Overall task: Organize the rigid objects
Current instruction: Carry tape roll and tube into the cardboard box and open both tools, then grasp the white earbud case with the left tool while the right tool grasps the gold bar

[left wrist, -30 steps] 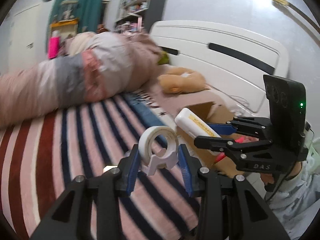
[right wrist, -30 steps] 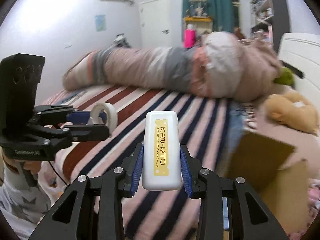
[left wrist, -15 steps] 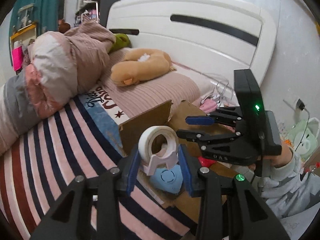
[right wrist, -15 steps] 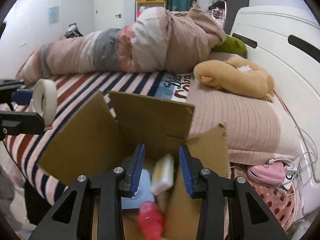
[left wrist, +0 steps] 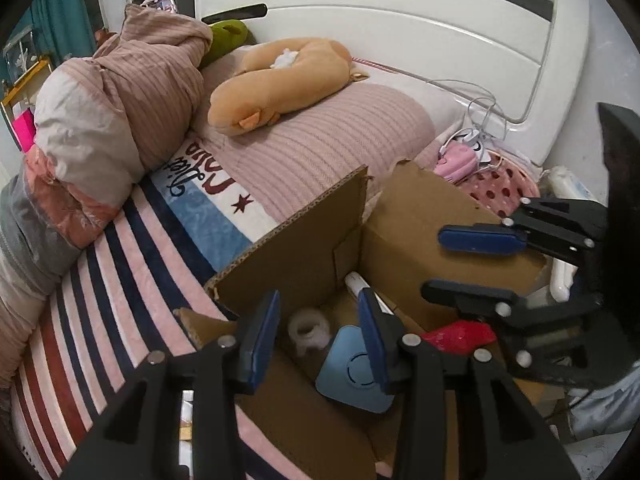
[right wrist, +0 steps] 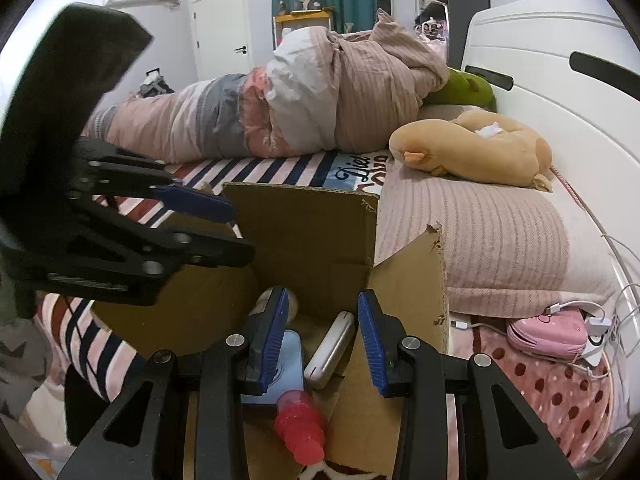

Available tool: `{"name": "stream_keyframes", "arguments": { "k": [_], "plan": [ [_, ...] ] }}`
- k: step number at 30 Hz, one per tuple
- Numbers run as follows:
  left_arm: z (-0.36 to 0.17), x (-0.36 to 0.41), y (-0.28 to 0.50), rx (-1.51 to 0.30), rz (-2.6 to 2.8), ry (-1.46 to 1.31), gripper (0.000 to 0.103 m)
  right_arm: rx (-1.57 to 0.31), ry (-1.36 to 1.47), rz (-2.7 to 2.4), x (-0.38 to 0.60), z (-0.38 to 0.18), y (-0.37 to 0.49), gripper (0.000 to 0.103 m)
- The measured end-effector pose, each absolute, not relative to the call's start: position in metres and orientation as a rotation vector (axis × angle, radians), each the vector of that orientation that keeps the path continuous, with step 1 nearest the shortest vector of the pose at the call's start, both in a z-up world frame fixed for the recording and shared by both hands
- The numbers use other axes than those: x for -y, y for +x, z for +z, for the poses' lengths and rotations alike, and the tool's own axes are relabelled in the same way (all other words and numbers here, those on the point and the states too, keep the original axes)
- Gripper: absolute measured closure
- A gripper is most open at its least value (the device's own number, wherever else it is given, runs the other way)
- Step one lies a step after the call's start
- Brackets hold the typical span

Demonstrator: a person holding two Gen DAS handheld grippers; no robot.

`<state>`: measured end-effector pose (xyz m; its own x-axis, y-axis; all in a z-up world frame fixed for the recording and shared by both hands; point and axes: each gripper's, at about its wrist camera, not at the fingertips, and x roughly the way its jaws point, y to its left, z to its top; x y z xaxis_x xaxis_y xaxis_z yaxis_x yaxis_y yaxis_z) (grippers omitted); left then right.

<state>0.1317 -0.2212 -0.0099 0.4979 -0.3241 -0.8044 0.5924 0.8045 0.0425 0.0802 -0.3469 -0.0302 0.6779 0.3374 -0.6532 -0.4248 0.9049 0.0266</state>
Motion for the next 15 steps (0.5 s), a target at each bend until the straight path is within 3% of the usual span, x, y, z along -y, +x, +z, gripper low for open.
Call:
{"name": "stream_keyframes", "arguments": {
  "k": [3,7,15],
  "plan": [
    [-0.010,0.219,0.133,-0.885,-0.558,0.331,0.062,-0.711,-0.128,0.440,0.346,-0.031,0.079,0.071],
    [0.002,0.197,0.125,-0.849,-0.551,0.287,0.048,-0.723,-0.134,0.452,0.341,-0.032,0.078,0.071],
    [0.027,0.115,0.098,-0.782,-0.489,0.181,0.043,-0.691,-0.153,0.519,0.303,-0.013,0.062,0.070]
  ]
}}
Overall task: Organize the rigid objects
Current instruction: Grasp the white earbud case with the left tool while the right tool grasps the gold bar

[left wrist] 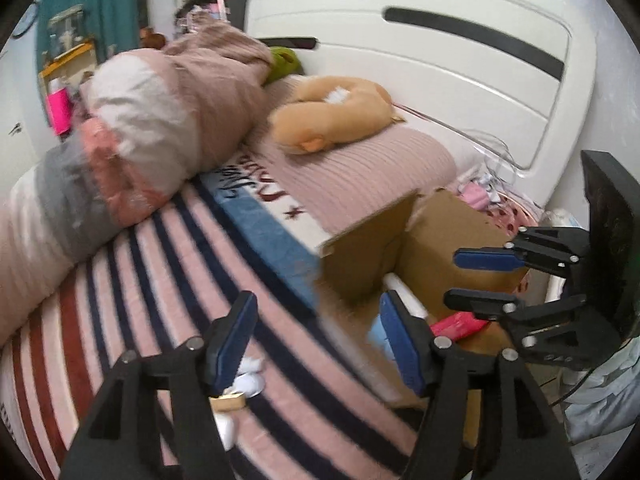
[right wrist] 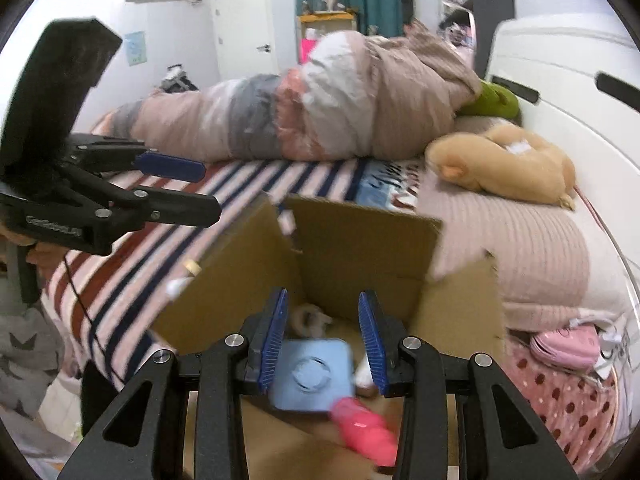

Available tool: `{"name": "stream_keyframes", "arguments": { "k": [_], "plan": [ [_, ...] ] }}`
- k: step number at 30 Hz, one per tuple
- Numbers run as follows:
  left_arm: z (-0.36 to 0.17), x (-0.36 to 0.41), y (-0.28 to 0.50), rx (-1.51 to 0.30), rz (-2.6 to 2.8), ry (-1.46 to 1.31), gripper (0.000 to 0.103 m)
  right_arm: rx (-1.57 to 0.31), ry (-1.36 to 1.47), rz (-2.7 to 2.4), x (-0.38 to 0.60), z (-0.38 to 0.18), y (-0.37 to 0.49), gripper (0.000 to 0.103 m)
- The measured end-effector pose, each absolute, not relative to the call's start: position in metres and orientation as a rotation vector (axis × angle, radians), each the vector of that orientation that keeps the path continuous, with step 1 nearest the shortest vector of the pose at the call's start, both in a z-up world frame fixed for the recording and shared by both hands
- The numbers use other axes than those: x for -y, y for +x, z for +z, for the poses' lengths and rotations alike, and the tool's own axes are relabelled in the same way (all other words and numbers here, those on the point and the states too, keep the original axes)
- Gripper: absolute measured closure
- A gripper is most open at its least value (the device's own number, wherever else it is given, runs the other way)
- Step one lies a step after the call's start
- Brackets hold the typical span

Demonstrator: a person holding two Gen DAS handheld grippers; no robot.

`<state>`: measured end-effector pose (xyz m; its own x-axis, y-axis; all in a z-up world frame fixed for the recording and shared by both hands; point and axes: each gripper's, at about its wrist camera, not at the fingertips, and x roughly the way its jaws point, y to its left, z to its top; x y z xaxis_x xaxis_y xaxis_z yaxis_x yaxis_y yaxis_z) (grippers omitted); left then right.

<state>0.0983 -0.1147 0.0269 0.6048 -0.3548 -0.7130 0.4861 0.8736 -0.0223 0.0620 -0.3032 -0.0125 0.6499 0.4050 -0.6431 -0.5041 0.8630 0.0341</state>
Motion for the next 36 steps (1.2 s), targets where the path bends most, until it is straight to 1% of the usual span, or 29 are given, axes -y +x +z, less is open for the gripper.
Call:
{"name": "stream_keyframes", "arguments": {
  "k": [5,8,14,18,23,25,30,32,36],
  "plan": [
    [0.021,0.042,0.078,-0.763,-0.400,0.110,0.041,-0.653,-0.184,0.663,0.243,0.005,0.039,0.070],
    [0.005,-0.004,0.065,-0.768,-0.339,0.068,0.041,-0.650,-0.197,0.734,0.207,0.007,0.032,0.070],
    [-0.045,-0.061,0.047,-0.785,-0.320,-0.003,0.041,-0.737,-0.251,0.825,0.130,-0.023,0.026,0.070],
    [-0.085,-0.074,0.042,-0.808,-0.350,-0.010,0.042,-0.791,-0.270,0.816,0.103,-0.052,0.029,0.070],
    [-0.127,-0.077,0.052,-0.871,-0.399,-0.071,0.042,-0.856,-0.259,0.778,0.092,-0.092,0.044,0.070],
    [-0.144,-0.076,0.059,-0.894,-0.423,-0.097,0.042,-0.849,-0.269,0.747,0.090,-0.105,0.054,0.070],
    [-0.170,-0.063,0.072,-0.927,-0.496,-0.126,0.042,-0.833,-0.303,0.624,0.090,-0.141,0.088,0.070],
    [-0.176,-0.055,0.079,-0.940,-0.499,-0.116,0.044,-0.841,-0.280,0.616,0.094,-0.152,0.099,0.070],
    [-0.181,-0.040,0.090,-0.912,-0.502,-0.105,0.045,-0.817,-0.255,0.673,0.097,-0.160,0.109,0.070]
  ]
}}
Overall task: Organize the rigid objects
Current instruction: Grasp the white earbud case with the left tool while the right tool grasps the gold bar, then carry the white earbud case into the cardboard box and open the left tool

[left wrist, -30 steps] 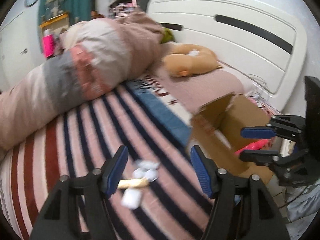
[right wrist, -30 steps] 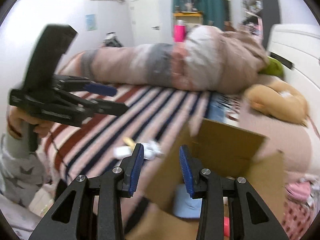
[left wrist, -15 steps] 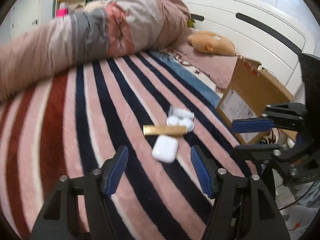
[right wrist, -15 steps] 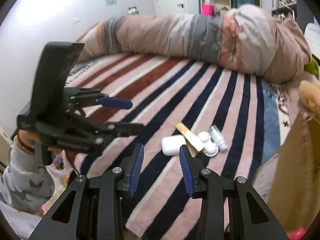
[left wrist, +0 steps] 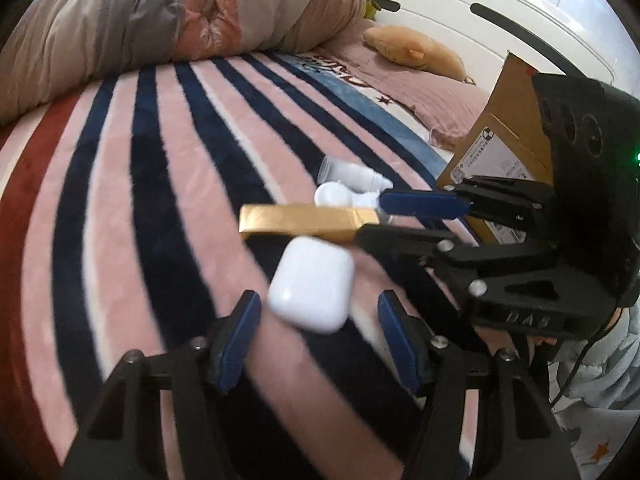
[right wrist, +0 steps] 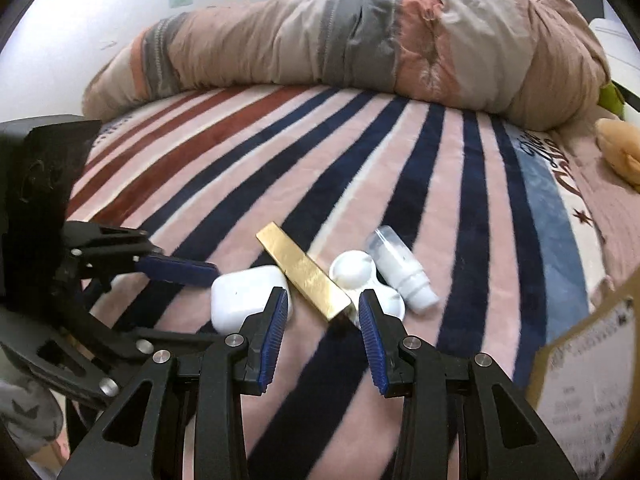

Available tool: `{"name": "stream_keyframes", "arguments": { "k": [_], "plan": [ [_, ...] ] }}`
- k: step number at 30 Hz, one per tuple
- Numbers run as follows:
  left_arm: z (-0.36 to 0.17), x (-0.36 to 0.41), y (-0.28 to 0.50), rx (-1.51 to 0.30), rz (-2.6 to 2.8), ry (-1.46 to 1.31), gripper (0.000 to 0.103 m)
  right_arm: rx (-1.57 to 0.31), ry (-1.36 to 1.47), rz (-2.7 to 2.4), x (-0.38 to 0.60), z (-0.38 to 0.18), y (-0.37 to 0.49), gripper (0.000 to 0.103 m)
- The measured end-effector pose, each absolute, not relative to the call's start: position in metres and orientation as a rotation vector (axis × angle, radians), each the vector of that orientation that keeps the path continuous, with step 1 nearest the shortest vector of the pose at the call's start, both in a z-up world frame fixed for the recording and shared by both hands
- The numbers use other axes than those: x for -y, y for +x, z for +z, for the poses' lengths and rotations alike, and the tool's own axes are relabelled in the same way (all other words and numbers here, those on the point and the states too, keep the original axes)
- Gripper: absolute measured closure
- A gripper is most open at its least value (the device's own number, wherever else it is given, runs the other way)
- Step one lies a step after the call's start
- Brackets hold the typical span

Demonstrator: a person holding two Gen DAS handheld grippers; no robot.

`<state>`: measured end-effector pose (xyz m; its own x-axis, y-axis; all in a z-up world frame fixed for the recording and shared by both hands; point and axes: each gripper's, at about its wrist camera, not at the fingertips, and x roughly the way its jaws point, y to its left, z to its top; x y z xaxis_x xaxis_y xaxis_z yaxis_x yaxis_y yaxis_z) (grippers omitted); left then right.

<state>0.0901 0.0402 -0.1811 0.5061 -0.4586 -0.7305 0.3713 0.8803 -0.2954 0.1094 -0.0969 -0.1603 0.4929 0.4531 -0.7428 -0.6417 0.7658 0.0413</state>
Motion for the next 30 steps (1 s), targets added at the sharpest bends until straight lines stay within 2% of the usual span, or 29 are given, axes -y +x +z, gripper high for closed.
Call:
{"name": "stream_keyframes", "arguments": {
  "k": [2,3,4,6,8,9,15,17,21,25,30],
  "plan": [
    [-0.183,-0.036,0.094,-0.907,-0.486,-0.093,0.048,-0.810,-0.262,0.679,0.096,-0.164,0.113,0.070],
    [-0.185,-0.034,0.096,-0.910,-0.470,-0.083,0.056,-0.812,-0.271,0.677,0.095,-0.166,0.116,0.070],
    [-0.186,-0.032,0.097,-0.911,-0.446,-0.066,0.059,-0.809,-0.274,0.674,0.094,-0.167,0.119,0.070],
    [-0.186,-0.036,0.095,-0.905,-0.451,-0.077,0.060,-0.806,-0.270,0.689,0.093,-0.167,0.120,0.074],
    [-0.186,-0.041,0.093,-0.909,-0.449,-0.094,0.060,-0.818,-0.279,0.714,0.090,-0.168,0.119,0.085],
    [-0.185,-0.044,0.090,-0.910,-0.444,-0.098,0.060,-0.817,-0.294,0.721,0.089,-0.168,0.118,0.086],
    [-0.178,-0.069,0.057,-0.918,-0.379,-0.118,0.060,-0.831,-0.340,0.790,0.078,-0.167,0.114,0.086],
    [-0.178,-0.080,0.044,-0.923,-0.344,-0.125,0.060,-0.833,-0.371,0.793,0.069,-0.170,0.113,0.081],
    [-0.179,-0.101,0.024,-0.933,-0.292,-0.159,0.060,-0.856,-0.391,0.811,0.057,-0.177,0.113,0.080],
    [-0.179,-0.114,0.010,-0.928,-0.256,-0.185,0.060,-0.889,-0.379,0.794,0.059,-0.175,0.107,0.089],
    [-0.183,-0.114,0.006,-0.919,-0.245,-0.187,0.060,-0.987,-0.295,0.807,0.078,-0.172,0.084,0.089]
  ]
}}
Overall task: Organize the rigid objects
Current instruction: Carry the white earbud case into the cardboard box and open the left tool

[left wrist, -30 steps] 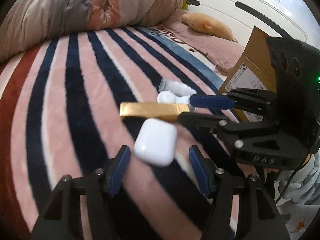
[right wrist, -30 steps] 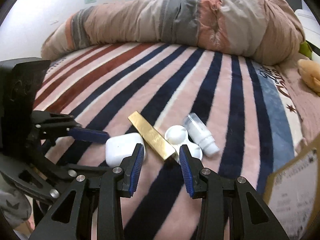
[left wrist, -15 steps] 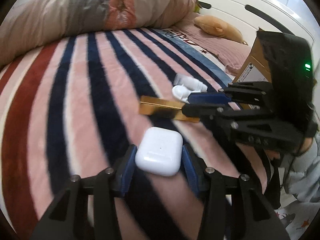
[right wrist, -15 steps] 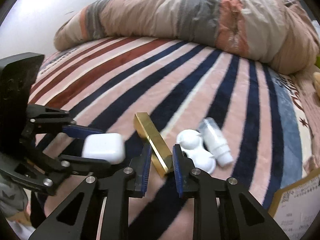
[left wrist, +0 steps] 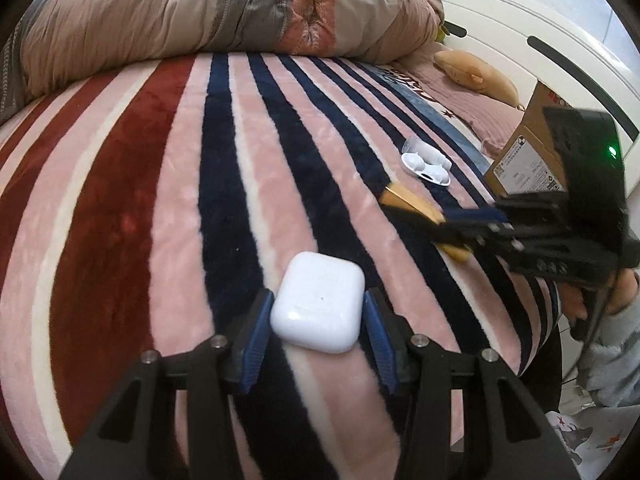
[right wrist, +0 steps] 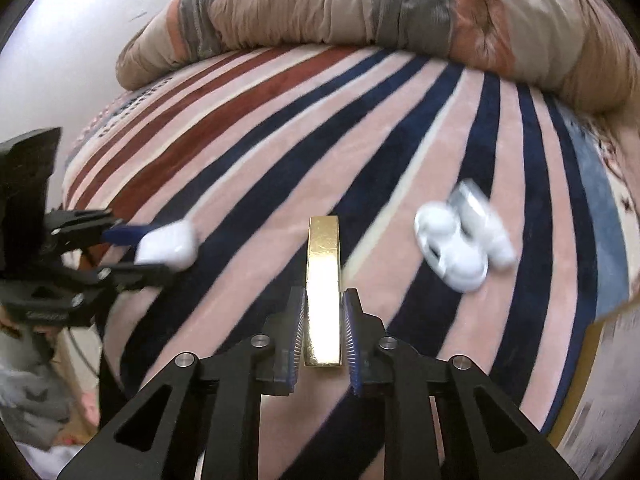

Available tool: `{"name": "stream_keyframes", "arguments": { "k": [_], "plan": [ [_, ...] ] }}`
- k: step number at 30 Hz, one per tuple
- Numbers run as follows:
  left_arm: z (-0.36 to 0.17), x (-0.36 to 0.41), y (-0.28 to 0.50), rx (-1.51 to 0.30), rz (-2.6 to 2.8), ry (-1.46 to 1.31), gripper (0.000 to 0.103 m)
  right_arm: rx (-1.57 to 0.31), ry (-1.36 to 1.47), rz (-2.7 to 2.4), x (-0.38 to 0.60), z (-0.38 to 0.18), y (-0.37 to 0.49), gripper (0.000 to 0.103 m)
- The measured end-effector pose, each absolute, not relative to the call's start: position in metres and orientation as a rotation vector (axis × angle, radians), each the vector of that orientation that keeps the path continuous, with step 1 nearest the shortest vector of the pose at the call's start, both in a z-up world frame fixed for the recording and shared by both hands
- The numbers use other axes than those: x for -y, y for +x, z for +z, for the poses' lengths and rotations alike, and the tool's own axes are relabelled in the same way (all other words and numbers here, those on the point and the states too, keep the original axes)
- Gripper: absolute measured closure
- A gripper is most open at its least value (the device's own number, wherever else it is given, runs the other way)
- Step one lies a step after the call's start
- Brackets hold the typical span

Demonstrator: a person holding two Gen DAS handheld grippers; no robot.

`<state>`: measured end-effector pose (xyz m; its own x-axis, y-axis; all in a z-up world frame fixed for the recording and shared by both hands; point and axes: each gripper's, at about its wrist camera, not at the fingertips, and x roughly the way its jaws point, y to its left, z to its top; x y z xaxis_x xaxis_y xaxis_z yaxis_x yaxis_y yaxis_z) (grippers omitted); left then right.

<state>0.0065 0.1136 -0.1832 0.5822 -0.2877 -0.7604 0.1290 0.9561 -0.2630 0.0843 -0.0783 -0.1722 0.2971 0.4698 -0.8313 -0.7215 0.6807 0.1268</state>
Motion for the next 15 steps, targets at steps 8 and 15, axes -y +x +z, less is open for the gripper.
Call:
{"name": "stream_keyframes", "arguments": {
  "k": [8,15],
  "plan": [
    [-0.187,-0.114,0.006,-0.907,-0.238,-0.192,0.060,-0.980,-0.320,0.775,0.062,-0.186,0.086,0.089],
    [-0.172,-0.110,-0.002,-0.891,-0.223,-0.196,0.062,-0.902,-0.287,0.804,0.067,-0.149,0.063,0.089]
  ]
}}
